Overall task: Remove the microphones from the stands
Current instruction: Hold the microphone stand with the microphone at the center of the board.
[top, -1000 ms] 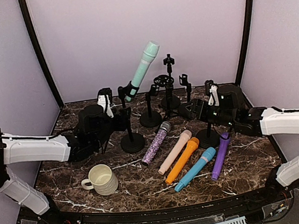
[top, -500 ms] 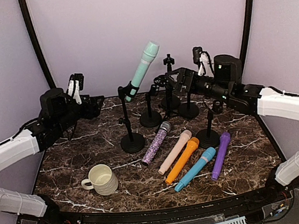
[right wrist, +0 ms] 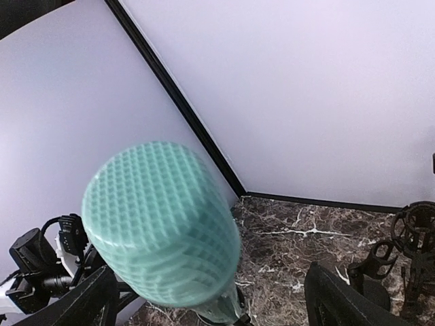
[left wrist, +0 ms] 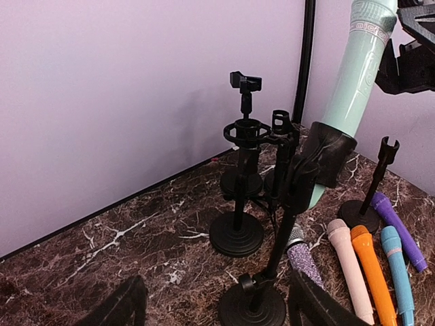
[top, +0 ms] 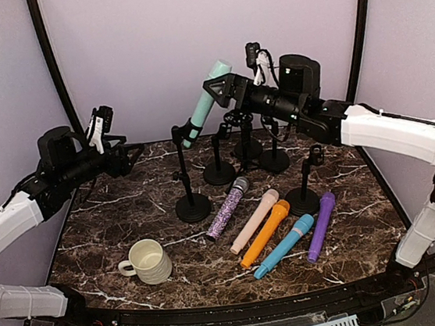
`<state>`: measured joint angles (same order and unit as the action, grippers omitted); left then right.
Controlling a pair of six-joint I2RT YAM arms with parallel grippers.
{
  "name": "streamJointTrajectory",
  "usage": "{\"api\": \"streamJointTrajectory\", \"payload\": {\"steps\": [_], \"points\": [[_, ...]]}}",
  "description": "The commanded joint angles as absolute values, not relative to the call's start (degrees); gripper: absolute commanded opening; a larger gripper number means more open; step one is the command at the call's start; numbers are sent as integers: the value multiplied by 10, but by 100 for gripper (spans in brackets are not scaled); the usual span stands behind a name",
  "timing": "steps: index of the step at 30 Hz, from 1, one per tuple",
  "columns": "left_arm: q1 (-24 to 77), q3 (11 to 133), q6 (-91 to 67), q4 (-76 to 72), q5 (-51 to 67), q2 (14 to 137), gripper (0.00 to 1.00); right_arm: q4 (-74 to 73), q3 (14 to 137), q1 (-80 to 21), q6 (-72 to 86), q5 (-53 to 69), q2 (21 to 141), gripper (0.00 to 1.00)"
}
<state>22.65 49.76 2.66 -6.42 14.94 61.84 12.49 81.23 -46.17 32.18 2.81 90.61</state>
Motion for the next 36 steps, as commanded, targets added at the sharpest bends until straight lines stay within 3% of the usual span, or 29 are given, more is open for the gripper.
{"api": "streamJointTrajectory", "payload": {"steps": [1,4,10,15,18,26,36], "points": [[225,487,48,-59,165,595,74,162,854,-472,312,31,930,95],[226,489,53,-54,160,594,74,157,880,-479,290,16,948,91],[226,488,62,-49,147,590,74,114,935,-497,227,-68,977,72],[226,486,65,-51,150,592,74,124,937,-497,226,-66,980,60],[226,486,72,-50,152,599,74,126,935,-496,225,-44,982,56],[226,483,78,-52,156,613,74,128,924,-486,233,-4,976,29],[226,461,112,-73,231,624,73,209,872,-433,300,179,945,18]]}}
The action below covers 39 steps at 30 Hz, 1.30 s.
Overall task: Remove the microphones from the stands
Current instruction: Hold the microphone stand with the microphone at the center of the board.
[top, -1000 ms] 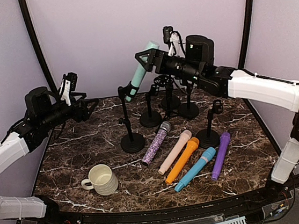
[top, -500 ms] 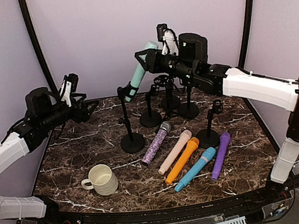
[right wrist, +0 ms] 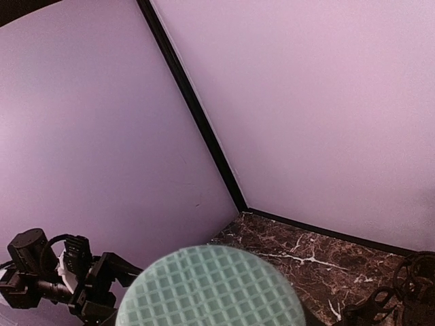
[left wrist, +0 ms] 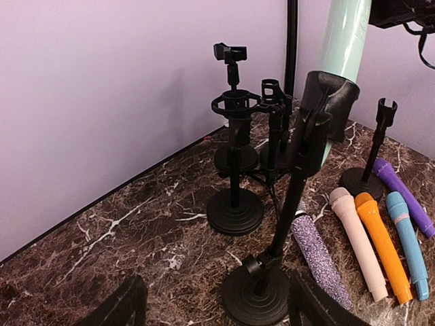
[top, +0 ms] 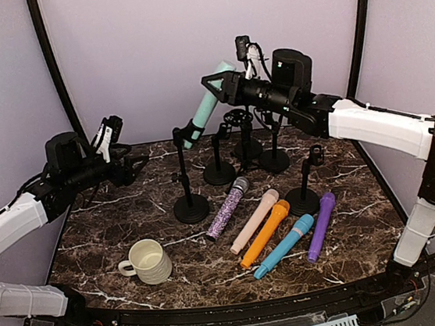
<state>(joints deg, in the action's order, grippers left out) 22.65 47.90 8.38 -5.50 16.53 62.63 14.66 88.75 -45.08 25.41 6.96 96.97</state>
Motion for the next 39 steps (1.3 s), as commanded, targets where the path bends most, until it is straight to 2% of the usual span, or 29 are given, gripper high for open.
{"api": "streamJointTrajectory", "payload": {"steps": [1,9,19,31,37,39], "points": [[226,457,120,-77,258,622,73,212,871,-430,296,205,944,18],[237,448,165,-78,329,649,70,214,899,-400,315,347,955,17],[338,361,322,-113,160,627,69,192,923,-386,322,392,971,18],[404,324,380,-162,116,643,69,209,911,-379,339,407,981,18],[446,324,401,-144,98,657,66,213,899,-380,336,397,979,20],[453,327,407,-138,89,666,62,212,899,-380,336,397,979,20]]}}
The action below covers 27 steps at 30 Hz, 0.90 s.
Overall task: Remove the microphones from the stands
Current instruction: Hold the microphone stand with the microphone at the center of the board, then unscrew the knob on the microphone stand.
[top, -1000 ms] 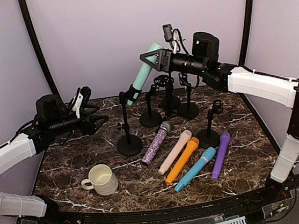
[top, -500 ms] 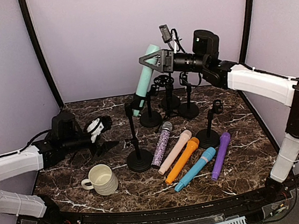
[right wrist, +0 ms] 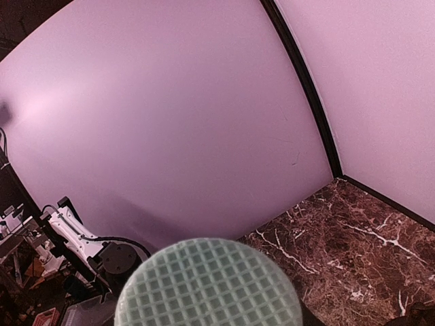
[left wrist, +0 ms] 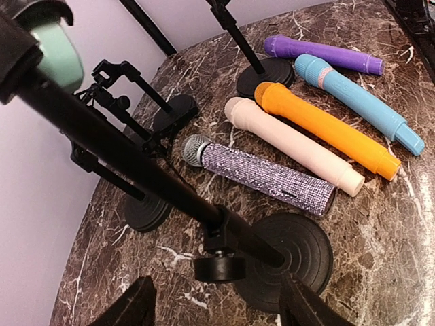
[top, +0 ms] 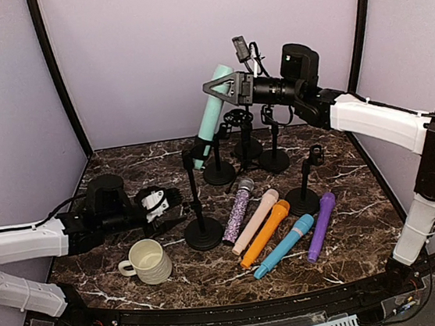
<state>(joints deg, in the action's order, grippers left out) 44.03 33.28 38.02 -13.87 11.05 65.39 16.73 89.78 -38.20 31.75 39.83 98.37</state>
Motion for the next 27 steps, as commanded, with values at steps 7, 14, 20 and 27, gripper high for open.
{"api": "streamJointTrajectory", "payload": {"steps": [7,14,20,27], "points": [[479,335,425,-161,29,699,58,212,899,-380,337,403,979,21],[509,325,453,-206,-57,714,55,220,897,-381,344,408,981,22],[515,333,465,-218,-76,729,56,221,897,-381,349,409,981,22],[520,333,472,-215,-82,736,49,222,899,-381,351,410,983,22]]}}
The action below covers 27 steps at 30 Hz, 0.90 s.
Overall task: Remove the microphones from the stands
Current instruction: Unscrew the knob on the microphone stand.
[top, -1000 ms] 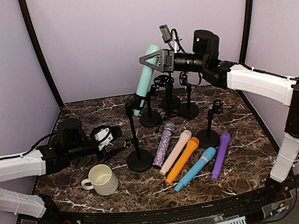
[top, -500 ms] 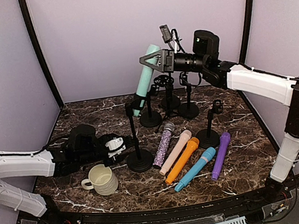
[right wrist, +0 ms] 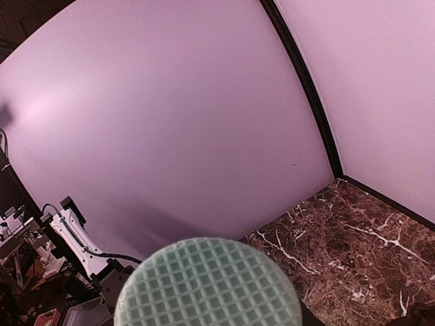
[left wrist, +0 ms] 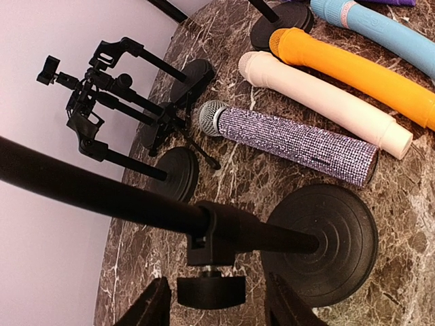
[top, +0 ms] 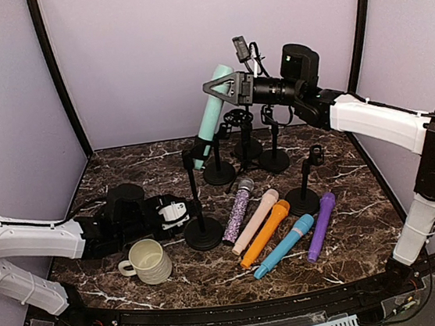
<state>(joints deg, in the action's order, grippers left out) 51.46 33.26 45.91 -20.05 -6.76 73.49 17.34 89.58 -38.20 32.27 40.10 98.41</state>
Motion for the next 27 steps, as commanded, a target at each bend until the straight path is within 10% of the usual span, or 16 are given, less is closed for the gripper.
{"api": "streamJointTrajectory", "payload": {"steps": [1,27], "points": [[520,333,473,-215,-83,736,49,222,899,-381,352,410,984,22],[541,355,478,-217,-137,764,33,219,904,-381,355,411,989,22]]}}
